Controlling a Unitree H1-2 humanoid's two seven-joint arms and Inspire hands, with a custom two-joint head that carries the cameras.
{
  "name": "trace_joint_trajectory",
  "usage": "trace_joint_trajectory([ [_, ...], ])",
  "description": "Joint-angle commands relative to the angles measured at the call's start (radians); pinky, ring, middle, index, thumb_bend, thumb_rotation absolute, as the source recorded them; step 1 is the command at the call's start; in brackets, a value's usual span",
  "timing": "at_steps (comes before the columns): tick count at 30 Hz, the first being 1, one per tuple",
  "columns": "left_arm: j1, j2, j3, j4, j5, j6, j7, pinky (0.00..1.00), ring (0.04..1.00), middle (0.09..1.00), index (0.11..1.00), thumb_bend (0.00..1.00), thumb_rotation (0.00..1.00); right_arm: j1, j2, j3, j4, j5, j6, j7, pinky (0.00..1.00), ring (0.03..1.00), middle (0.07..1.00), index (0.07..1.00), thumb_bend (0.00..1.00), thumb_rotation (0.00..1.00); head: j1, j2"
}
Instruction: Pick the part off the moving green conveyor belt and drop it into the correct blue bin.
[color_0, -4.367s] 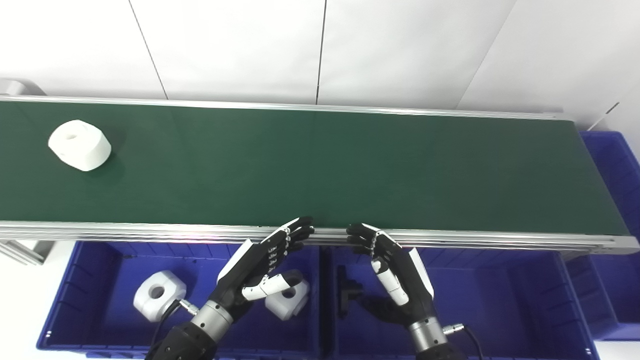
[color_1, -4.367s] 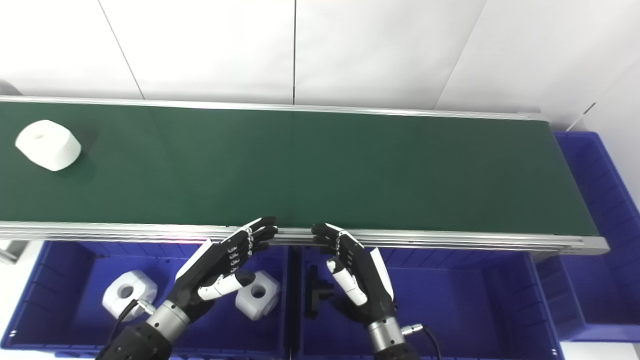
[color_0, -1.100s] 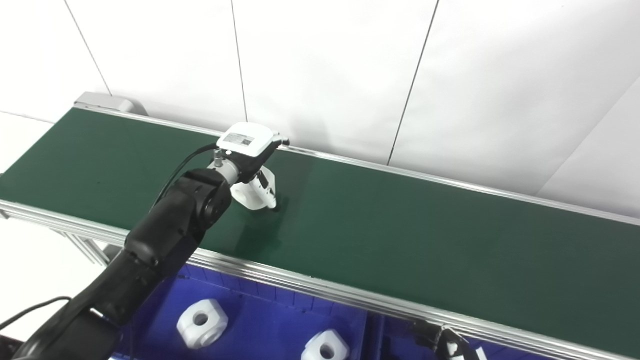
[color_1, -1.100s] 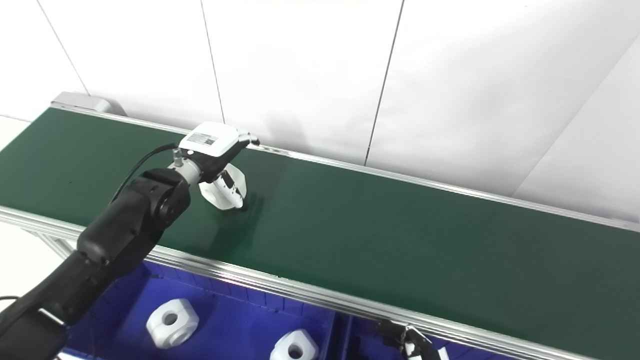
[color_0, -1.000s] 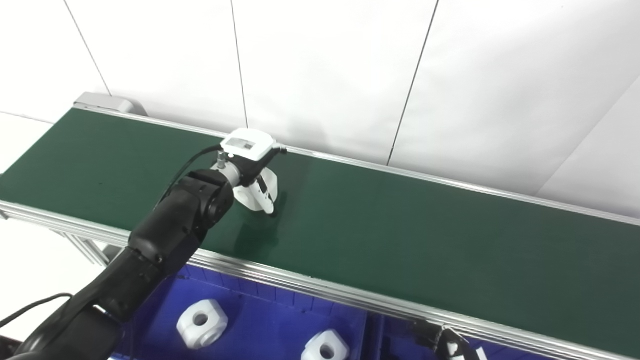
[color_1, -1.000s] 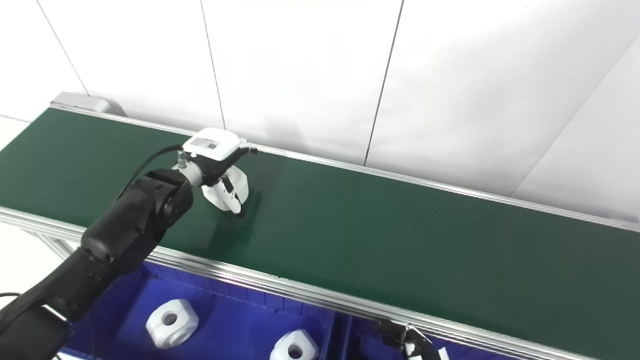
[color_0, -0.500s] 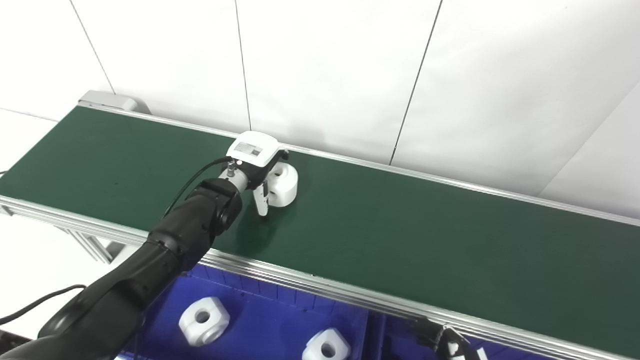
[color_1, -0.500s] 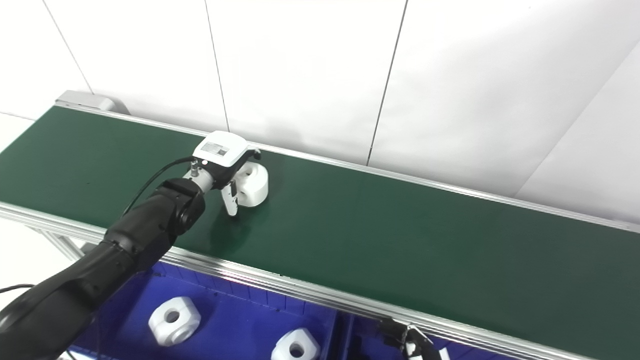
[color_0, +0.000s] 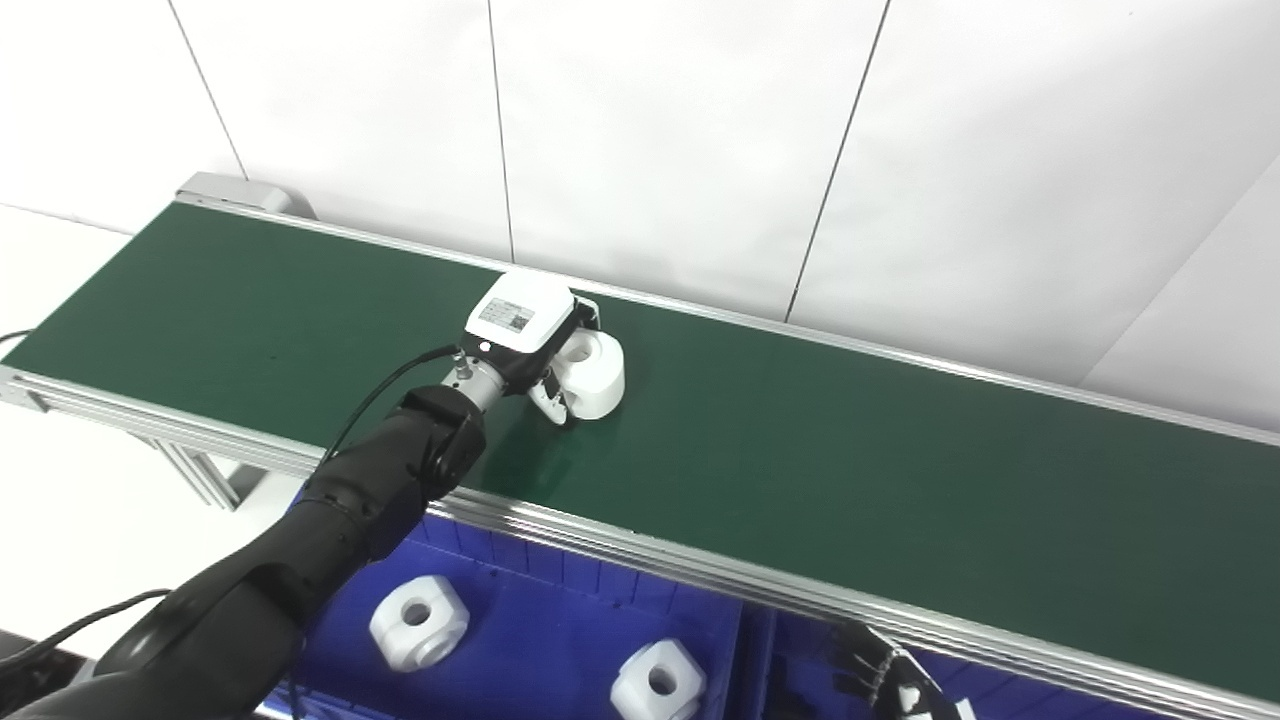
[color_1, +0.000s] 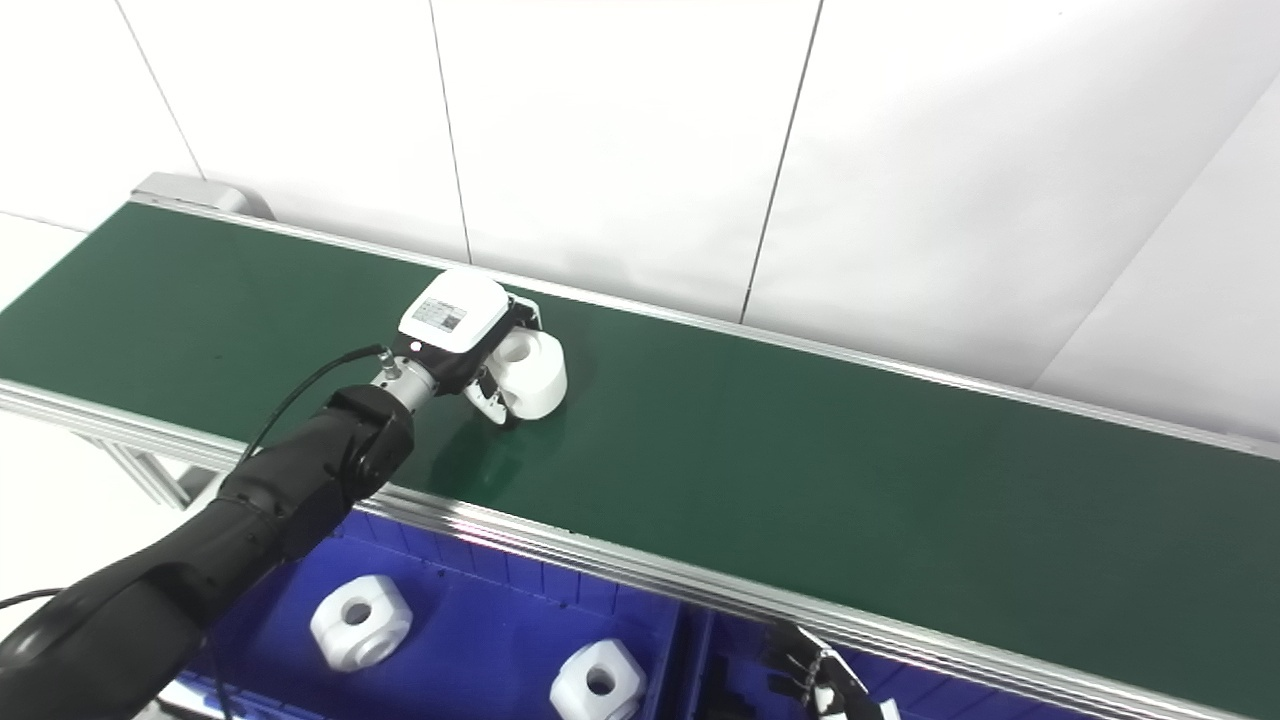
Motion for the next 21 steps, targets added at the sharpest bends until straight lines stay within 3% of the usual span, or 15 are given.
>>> trace_joint_trajectory([
  [1, -0.036, 0.021, 0.022, -0.051, -0.029, -0.001, 0.012, 0.38, 0.426, 0.452, 0.512, 0.52, 0.0, -0.012, 0.0, 0.001, -0.025, -0.003, -0.055, 0.001, 0.75, 0.784, 0.794, 0.777, 0.69, 0.95, 0.001, 0.001],
  [7, -0.003, 0.046, 0.038, -0.176, -0.057, 0.002, -0.055, 0.4, 0.424, 0.46, 0.505, 0.52, 0.0, -0.004, 0.001, 0.011, -0.039, -0.023, -0.055, -0.02, 0.73, 0.783, 0.793, 0.773, 0.71, 0.96, -0.003, 0.012],
  [10, 0.042, 0.066, 0.062, -0.336, -0.081, 0.017, -0.136, 0.42, 0.438, 0.484, 0.492, 0.52, 0.0, 0.001, 0.003, 0.015, -0.052, -0.027, -0.056, -0.03, 0.72, 0.778, 0.788, 0.768, 0.72, 0.96, -0.006, 0.026],
  [11, 0.066, 0.073, 0.073, -0.423, -0.096, 0.027, -0.178, 0.43, 0.44, 0.486, 0.491, 0.52, 0.0, 0.004, 0.003, 0.016, -0.061, -0.027, -0.056, -0.033, 0.72, 0.776, 0.787, 0.768, 0.72, 0.96, -0.001, 0.051],
  [17, 0.233, 0.101, 0.112, -0.892, -0.137, 0.103, -0.426, 0.4, 0.427, 0.461, 0.506, 0.52, 0.0, 0.015, 0.003, 0.027, -0.106, -0.022, -0.055, -0.029, 0.74, 0.778, 0.791, 0.781, 0.68, 0.96, 0.006, 0.1],
  [19, 0.293, 0.109, 0.118, -0.995, -0.135, 0.099, -0.483, 0.38, 0.376, 0.429, 0.517, 0.52, 0.0, 0.019, 0.003, 0.033, -0.122, -0.008, -0.054, -0.026, 0.75, 0.785, 0.794, 0.785, 0.68, 0.95, 0.008, 0.125],
  [21, 0.325, 0.108, 0.13, -1.052, -0.132, 0.101, -0.531, 0.42, 0.402, 0.45, 0.516, 0.52, 0.0, 0.024, 0.003, 0.037, -0.143, -0.002, -0.047, -0.028, 0.77, 0.789, 0.794, 0.786, 0.7, 0.94, 0.008, 0.153],
])
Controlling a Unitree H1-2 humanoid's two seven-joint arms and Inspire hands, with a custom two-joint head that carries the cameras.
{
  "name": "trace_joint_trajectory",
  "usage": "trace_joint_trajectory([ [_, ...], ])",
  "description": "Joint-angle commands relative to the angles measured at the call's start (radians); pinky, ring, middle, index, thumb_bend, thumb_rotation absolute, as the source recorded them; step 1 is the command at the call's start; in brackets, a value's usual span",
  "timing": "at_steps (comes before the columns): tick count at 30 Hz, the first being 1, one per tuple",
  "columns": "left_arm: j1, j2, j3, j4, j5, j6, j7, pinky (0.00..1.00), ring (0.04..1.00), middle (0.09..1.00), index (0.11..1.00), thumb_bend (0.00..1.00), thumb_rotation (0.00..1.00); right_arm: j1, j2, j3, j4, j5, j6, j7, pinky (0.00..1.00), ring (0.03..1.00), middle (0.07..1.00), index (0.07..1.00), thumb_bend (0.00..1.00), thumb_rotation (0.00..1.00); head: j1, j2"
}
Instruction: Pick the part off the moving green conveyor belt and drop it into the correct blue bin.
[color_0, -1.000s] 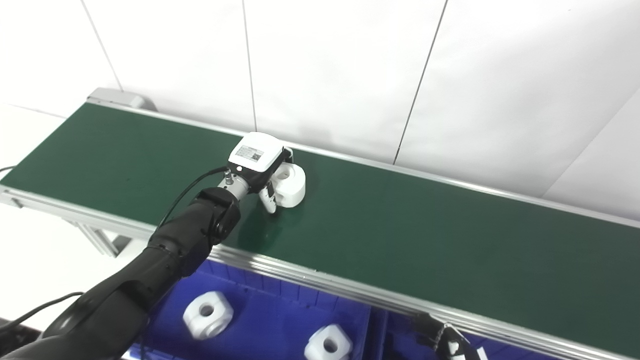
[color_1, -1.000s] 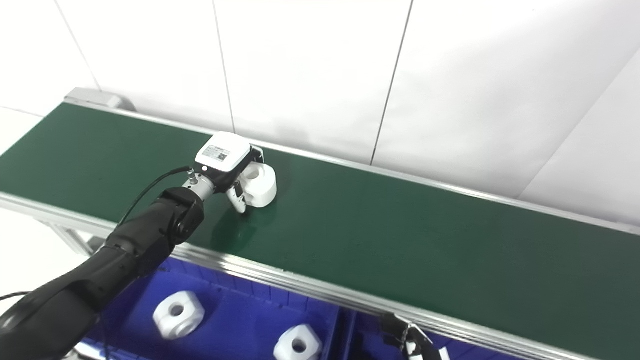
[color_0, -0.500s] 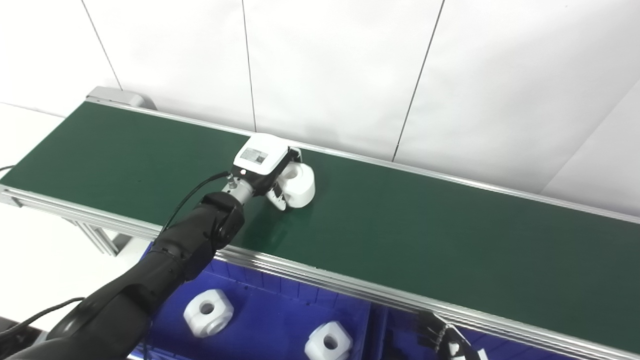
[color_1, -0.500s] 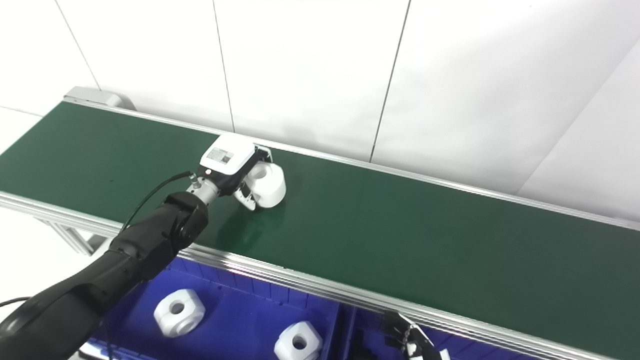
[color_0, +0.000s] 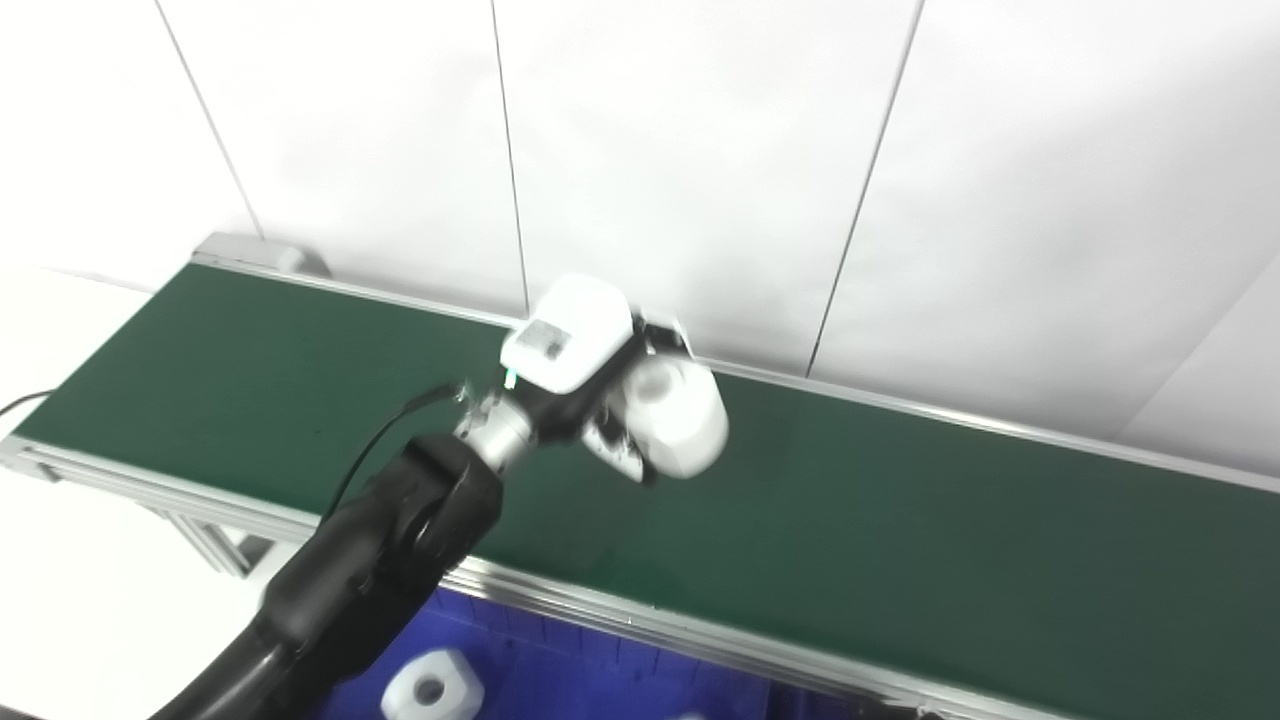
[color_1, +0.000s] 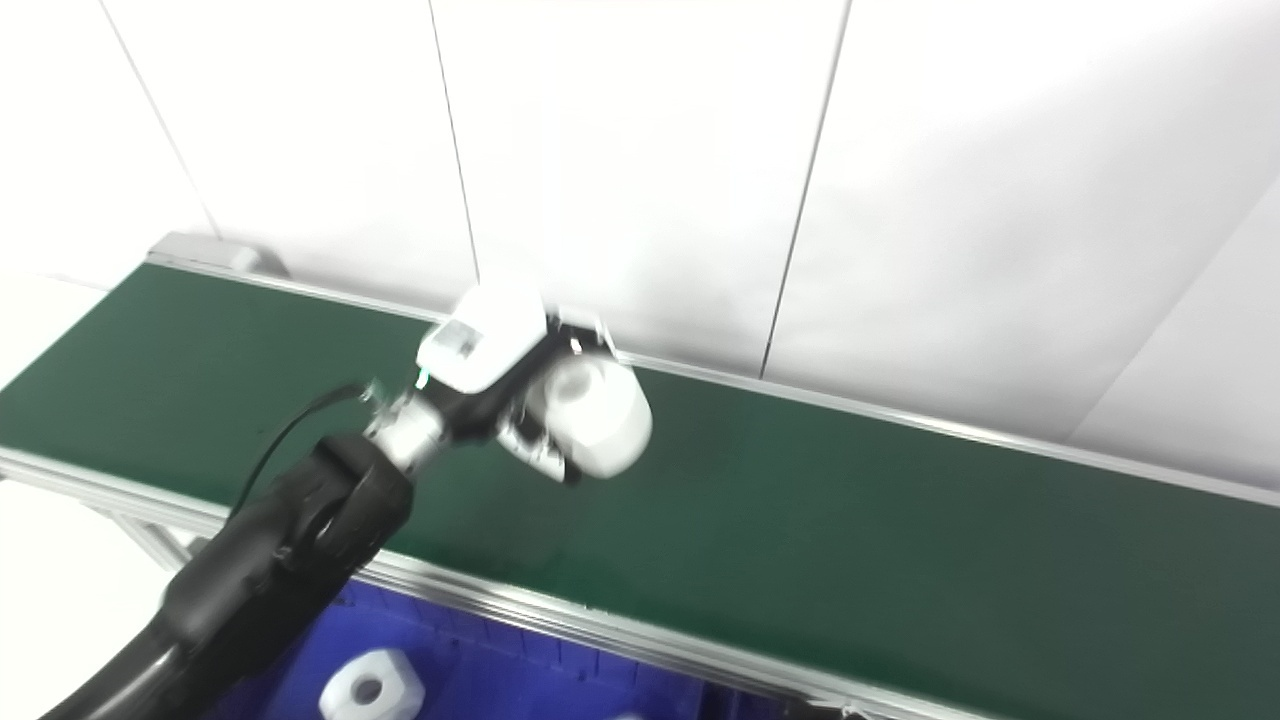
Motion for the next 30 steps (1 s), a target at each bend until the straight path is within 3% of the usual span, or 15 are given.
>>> trace_joint_trajectory([
  [1, 0.02, 0.035, 0.026, -0.053, -0.006, 0.005, -0.048, 0.42, 0.404, 0.451, 0.516, 0.52, 0.0, -0.017, 0.017, 0.007, -0.052, 0.023, -0.044, -0.006, 0.77, 0.789, 0.794, 0.786, 0.7, 0.94, -0.005, 0.032],
  [9, 0.147, 0.051, -0.019, -0.132, -0.009, -0.066, -0.152, 0.44, 0.454, 0.493, 0.485, 0.52, 0.0, -0.027, -0.014, 0.001, -0.081, 0.067, -0.052, 0.024, 0.72, 0.757, 0.768, 0.759, 0.72, 0.86, -0.014, 0.092],
  [15, 0.197, 0.051, -0.062, -0.132, 0.019, -0.117, -0.225, 0.45, 0.467, 0.505, 0.475, 0.52, 0.0, -0.029, -0.024, 0.003, -0.113, 0.11, -0.014, 0.027, 0.7, 0.745, 0.751, 0.739, 0.77, 0.8, -0.014, 0.126],
  [18, 0.208, 0.054, -0.077, -0.145, 0.025, -0.118, -0.289, 0.47, 0.457, 0.483, 0.495, 0.52, 0.0, -0.024, -0.03, 0.009, -0.139, 0.117, 0.001, 0.023, 0.7, 0.743, 0.75, 0.74, 0.77, 0.79, -0.017, 0.162],
  [30, 0.21, 0.047, -0.059, -0.084, 0.046, -0.208, -0.278, 0.45, 0.447, 0.475, 0.5, 0.52, 0.0, -0.007, -0.03, 0.01, -0.256, 0.126, 0.121, 0.007, 0.7, 0.745, 0.757, 0.739, 0.79, 0.78, -0.009, 0.221],
])
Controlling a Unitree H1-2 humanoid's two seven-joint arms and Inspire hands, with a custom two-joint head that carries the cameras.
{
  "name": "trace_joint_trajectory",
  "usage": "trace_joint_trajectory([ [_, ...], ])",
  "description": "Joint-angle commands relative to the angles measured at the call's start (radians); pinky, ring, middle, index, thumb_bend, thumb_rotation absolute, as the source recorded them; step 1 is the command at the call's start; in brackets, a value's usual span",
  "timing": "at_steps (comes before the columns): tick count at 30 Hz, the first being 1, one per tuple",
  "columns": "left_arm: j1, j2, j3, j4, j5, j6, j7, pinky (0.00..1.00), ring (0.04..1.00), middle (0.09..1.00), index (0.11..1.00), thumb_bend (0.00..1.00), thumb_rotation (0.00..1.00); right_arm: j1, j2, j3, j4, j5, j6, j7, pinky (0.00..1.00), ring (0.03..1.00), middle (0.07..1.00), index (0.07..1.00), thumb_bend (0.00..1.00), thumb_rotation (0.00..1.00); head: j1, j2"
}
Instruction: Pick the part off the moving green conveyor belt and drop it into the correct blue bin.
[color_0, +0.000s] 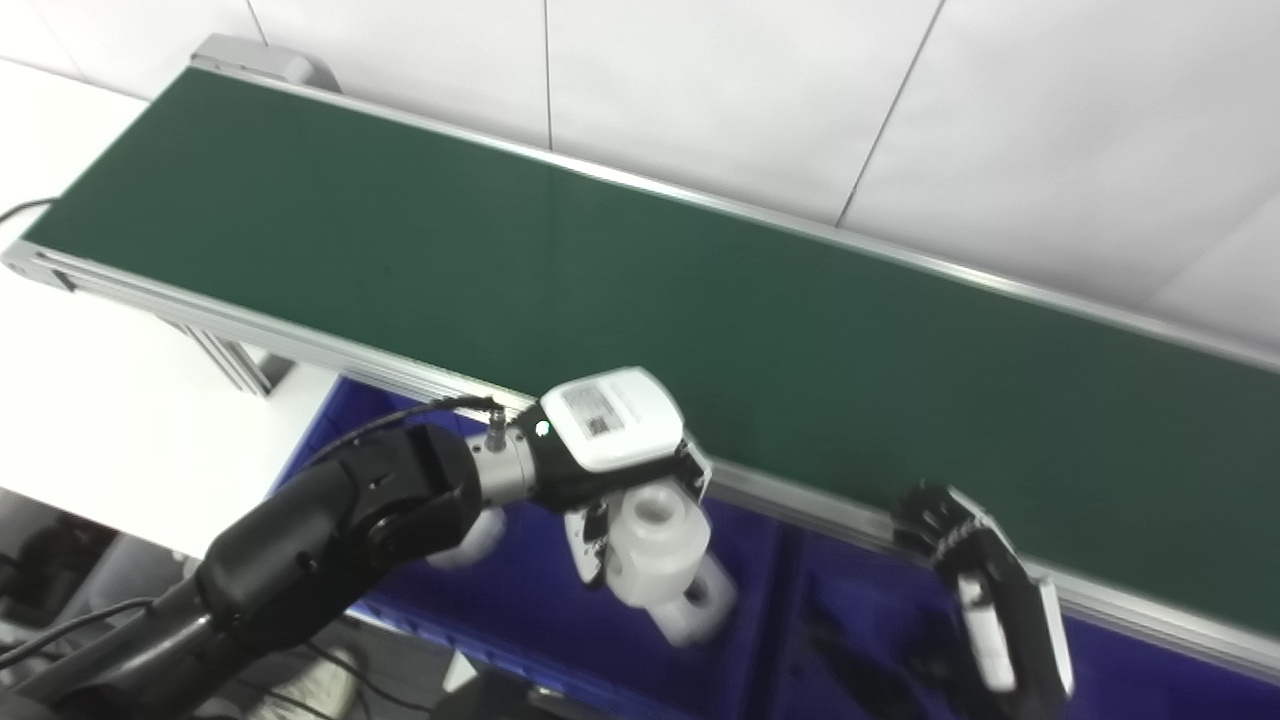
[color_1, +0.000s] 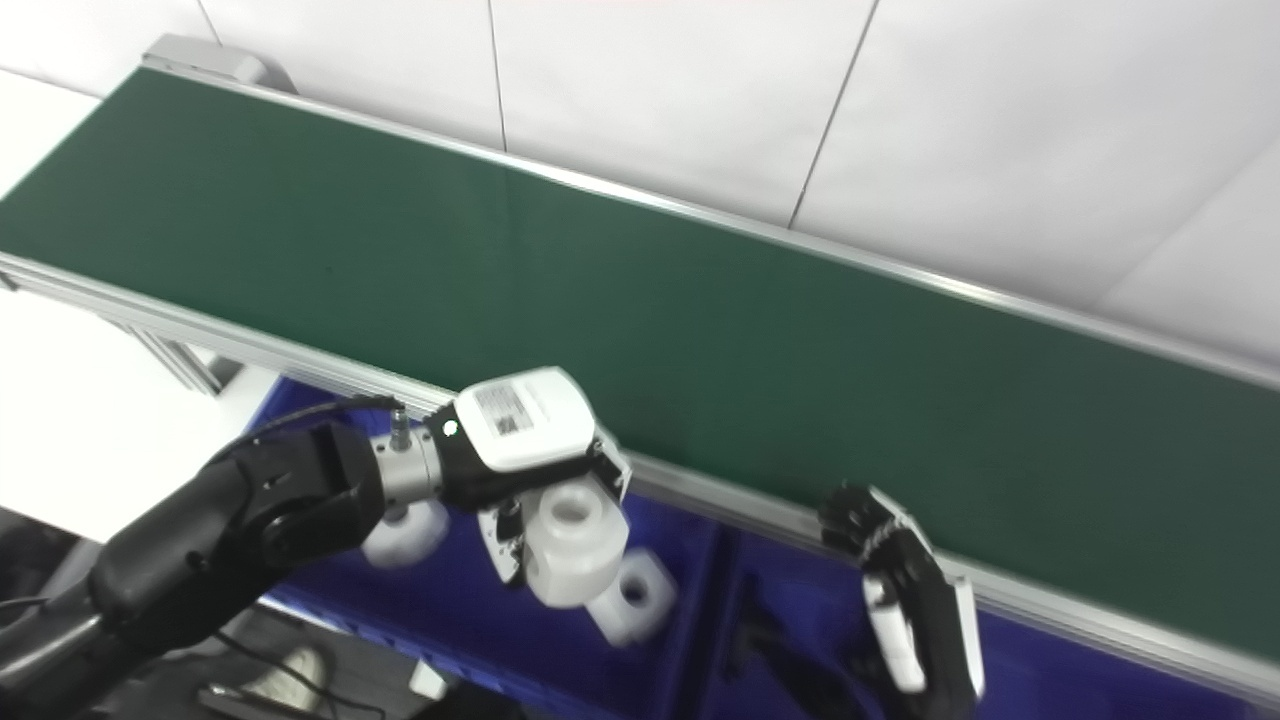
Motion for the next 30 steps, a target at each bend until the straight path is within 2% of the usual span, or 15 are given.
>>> trace_joint_trajectory([
  [1, -0.014, -0.007, 0.003, -0.007, -0.004, -0.038, 0.03, 0.45, 0.439, 0.464, 0.508, 0.52, 0.0, -0.006, -0.013, -0.011, -0.045, 0.021, 0.016, -0.003, 0.7, 0.744, 0.758, 0.738, 0.78, 0.78, -0.001, 0.004],
  [5, -0.004, -0.01, 0.004, 0.014, 0.005, -0.059, 0.046, 0.43, 0.418, 0.442, 0.519, 0.52, 0.0, -0.004, -0.013, -0.012, -0.054, 0.02, 0.026, -0.002, 0.7, 0.743, 0.758, 0.738, 0.78, 0.77, -0.008, 0.005],
  [10, 0.006, -0.017, 0.008, 0.052, 0.025, -0.097, 0.102, 0.42, 0.4, 0.43, 0.519, 0.52, 0.0, -0.005, -0.014, -0.012, -0.049, 0.018, 0.023, -0.002, 0.7, 0.739, 0.757, 0.741, 0.78, 0.78, -0.009, 0.001],
  [16, 0.015, -0.028, 0.025, 0.04, 0.069, -0.078, 0.096, 0.47, 0.504, 0.498, 0.485, 0.52, 0.0, -0.004, -0.015, -0.009, -0.045, 0.015, 0.011, -0.004, 0.7, 0.737, 0.755, 0.745, 0.78, 0.77, -0.013, -0.002],
  [18, 0.021, -0.031, 0.03, 0.021, 0.094, -0.051, 0.061, 0.53, 0.602, 0.622, 0.494, 0.52, 0.06, -0.003, -0.012, -0.009, -0.044, 0.02, 0.018, -0.004, 0.7, 0.737, 0.754, 0.742, 0.79, 0.77, -0.015, -0.003],
  [19, 0.024, -0.033, 0.032, 0.012, 0.104, -0.038, 0.043, 0.58, 0.666, 0.692, 0.606, 0.76, 0.23, -0.002, -0.012, -0.009, -0.047, 0.02, 0.021, -0.005, 0.7, 0.739, 0.754, 0.741, 0.79, 0.76, -0.016, -0.003],
  [20, 0.026, -0.034, 0.034, 0.005, 0.109, -0.03, 0.029, 0.64, 0.724, 0.755, 0.685, 0.89, 0.36, -0.001, -0.012, -0.008, -0.049, 0.015, 0.023, -0.008, 0.7, 0.739, 0.754, 0.743, 0.8, 0.77, -0.017, -0.003],
  [21, 0.026, -0.034, 0.034, -0.001, 0.113, -0.025, 0.017, 0.65, 0.731, 0.763, 0.695, 0.91, 0.37, 0.0, -0.012, -0.008, -0.049, 0.016, 0.023, -0.007, 0.7, 0.739, 0.754, 0.743, 0.8, 0.77, -0.017, -0.003],
  [25, 0.024, -0.029, 0.031, -0.013, 0.117, -0.029, -0.003, 0.76, 0.815, 0.848, 0.802, 0.99, 0.56, 0.0, -0.013, -0.008, -0.048, 0.01, 0.022, -0.009, 0.7, 0.738, 0.753, 0.743, 0.8, 0.77, -0.017, -0.004],
  [30, 0.017, -0.022, 0.024, -0.009, 0.133, -0.047, -0.01, 0.8, 0.853, 0.883, 0.866, 1.0, 0.68, 0.0, -0.014, -0.006, -0.051, 0.002, 0.024, -0.01, 0.7, 0.74, 0.756, 0.744, 0.79, 0.78, -0.016, -0.008],
])
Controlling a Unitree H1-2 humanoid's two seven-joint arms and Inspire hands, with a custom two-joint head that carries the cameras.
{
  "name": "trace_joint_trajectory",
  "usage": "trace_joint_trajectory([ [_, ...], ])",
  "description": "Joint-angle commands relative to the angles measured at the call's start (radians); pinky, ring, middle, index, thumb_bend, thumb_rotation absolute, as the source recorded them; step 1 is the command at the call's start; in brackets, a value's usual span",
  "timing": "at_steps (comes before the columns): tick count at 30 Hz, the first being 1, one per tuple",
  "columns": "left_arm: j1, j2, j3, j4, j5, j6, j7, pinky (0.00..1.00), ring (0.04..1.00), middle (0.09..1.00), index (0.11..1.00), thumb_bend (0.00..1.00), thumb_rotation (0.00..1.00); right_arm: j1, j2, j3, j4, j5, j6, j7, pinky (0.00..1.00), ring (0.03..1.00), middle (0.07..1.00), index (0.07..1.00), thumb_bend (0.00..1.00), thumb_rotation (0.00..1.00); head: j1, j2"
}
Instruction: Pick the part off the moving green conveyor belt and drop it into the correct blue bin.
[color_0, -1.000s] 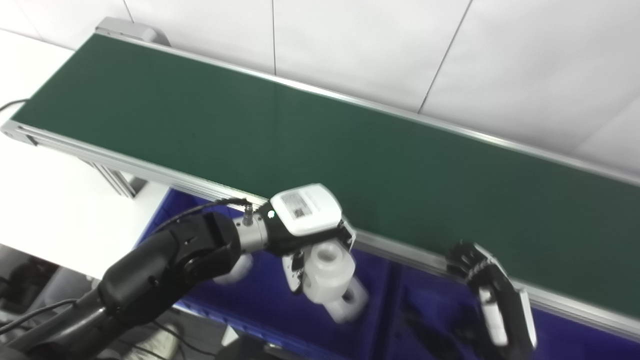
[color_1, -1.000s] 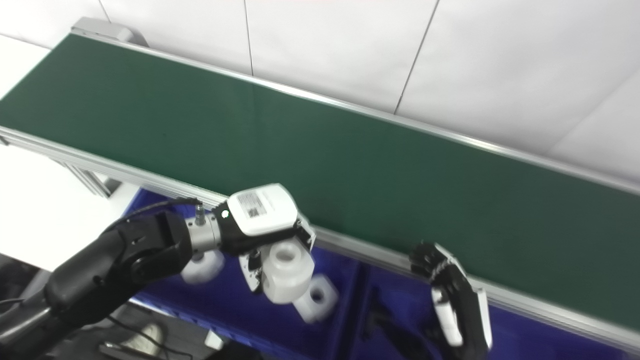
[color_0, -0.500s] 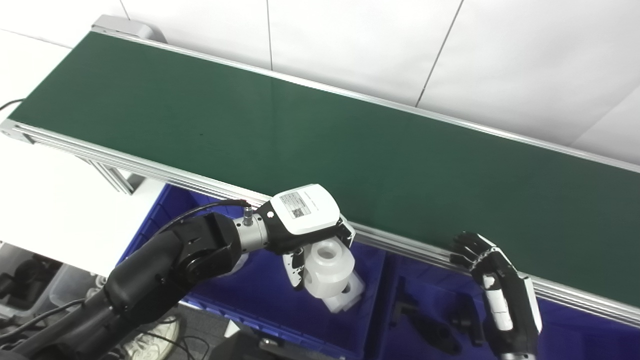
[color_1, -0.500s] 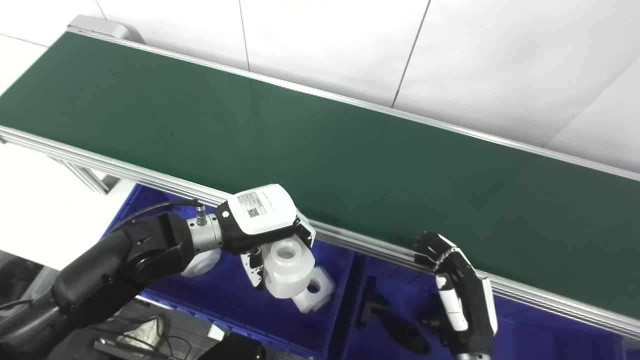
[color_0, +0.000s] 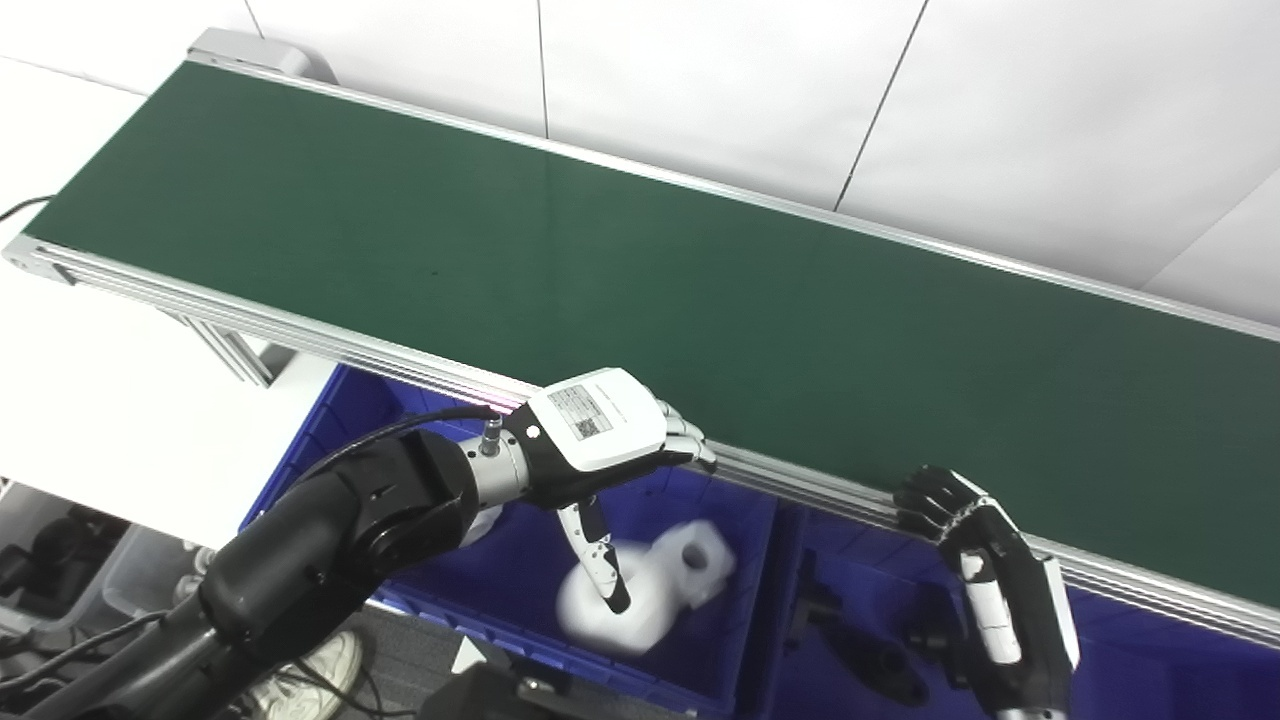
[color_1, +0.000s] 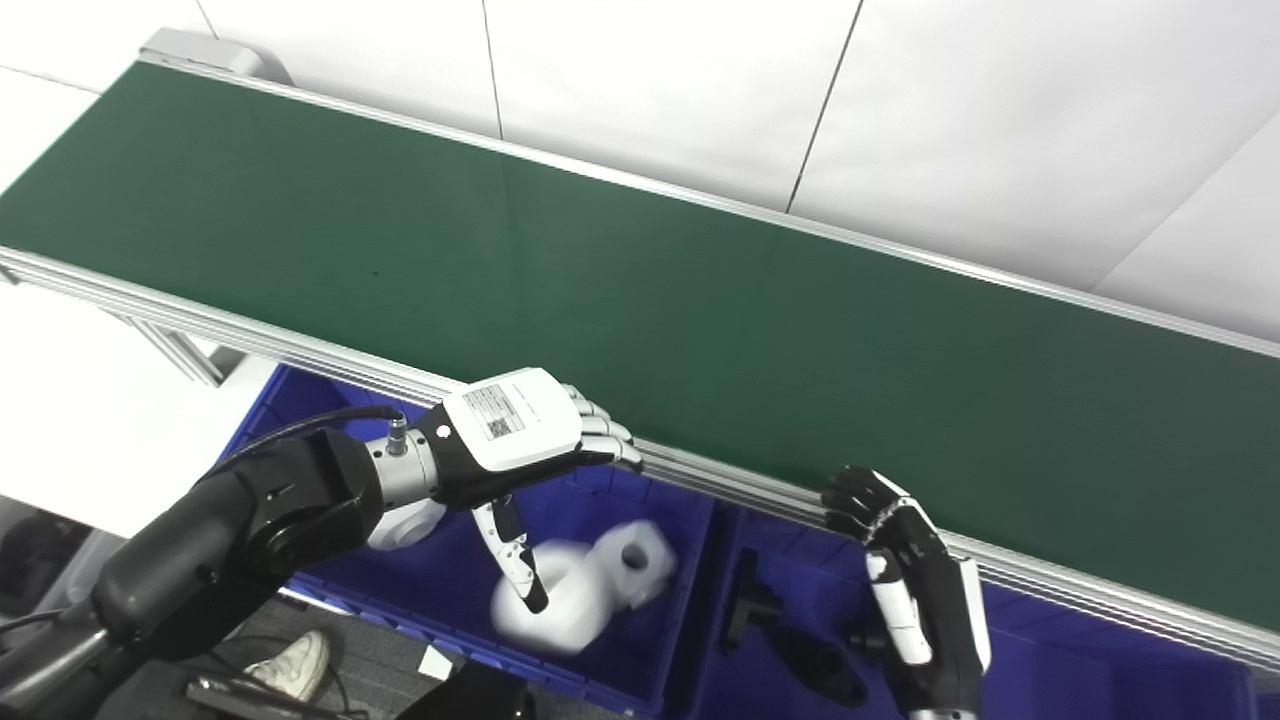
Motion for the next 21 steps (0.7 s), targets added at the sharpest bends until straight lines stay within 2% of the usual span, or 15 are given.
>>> trace_joint_trajectory([
  [1, -0.022, 0.013, 0.001, -0.033, 0.009, -0.019, 0.001, 0.81, 0.861, 0.891, 0.877, 1.0, 0.7, -0.005, -0.001, -0.001, -0.034, 0.01, -0.003, -0.001, 0.7, 0.741, 0.756, 0.743, 0.79, 0.78, -0.001, 0.0],
  [6, -0.031, 0.018, -0.003, -0.034, 0.001, -0.027, -0.018, 0.85, 0.89, 0.921, 0.914, 1.0, 0.76, -0.008, -0.002, 0.0, -0.024, 0.016, -0.014, 0.005, 0.7, 0.739, 0.755, 0.744, 0.79, 0.77, -0.001, -0.001],
  [9, -0.038, 0.019, -0.004, -0.041, -0.011, -0.028, -0.039, 0.86, 0.898, 0.929, 0.92, 1.0, 0.77, -0.009, -0.002, 0.001, -0.019, 0.01, -0.023, 0.004, 0.69, 0.735, 0.753, 0.743, 0.78, 0.77, -0.002, -0.002],
  [11, -0.039, 0.015, 0.0, -0.044, -0.022, -0.032, -0.036, 0.86, 0.897, 0.927, 0.918, 1.0, 0.78, -0.009, -0.002, 0.002, -0.02, 0.004, -0.023, 0.001, 0.69, 0.734, 0.751, 0.742, 0.78, 0.78, -0.007, -0.003],
  [14, -0.028, -0.021, 0.024, -0.055, -0.099, -0.021, 0.001, 0.84, 0.892, 0.916, 0.903, 1.0, 0.81, -0.006, 0.002, 0.004, -0.025, -0.008, -0.014, -0.006, 0.69, 0.732, 0.752, 0.743, 0.8, 0.78, -0.031, -0.003],
  [17, -0.007, -0.11, 0.064, -0.065, -0.242, 0.018, 0.055, 0.81, 0.869, 0.906, 0.894, 1.0, 0.82, -0.005, 0.007, 0.009, -0.02, -0.022, -0.029, -0.008, 0.69, 0.731, 0.753, 0.749, 0.78, 0.79, -0.064, -0.004],
  [19, 0.007, -0.189, 0.09, -0.068, -0.361, 0.063, 0.083, 0.78, 0.857, 0.897, 0.894, 1.0, 0.84, -0.004, 0.014, 0.018, -0.016, -0.047, -0.044, -0.015, 0.69, 0.73, 0.751, 0.755, 0.76, 0.8, -0.134, -0.006],
  [21, 0.019, -0.267, 0.115, -0.072, -0.494, 0.123, 0.095, 0.75, 0.852, 0.886, 0.879, 1.0, 0.8, -0.003, 0.026, 0.029, -0.015, -0.069, -0.049, -0.024, 0.7, 0.733, 0.751, 0.755, 0.76, 0.81, -0.178, -0.011],
])
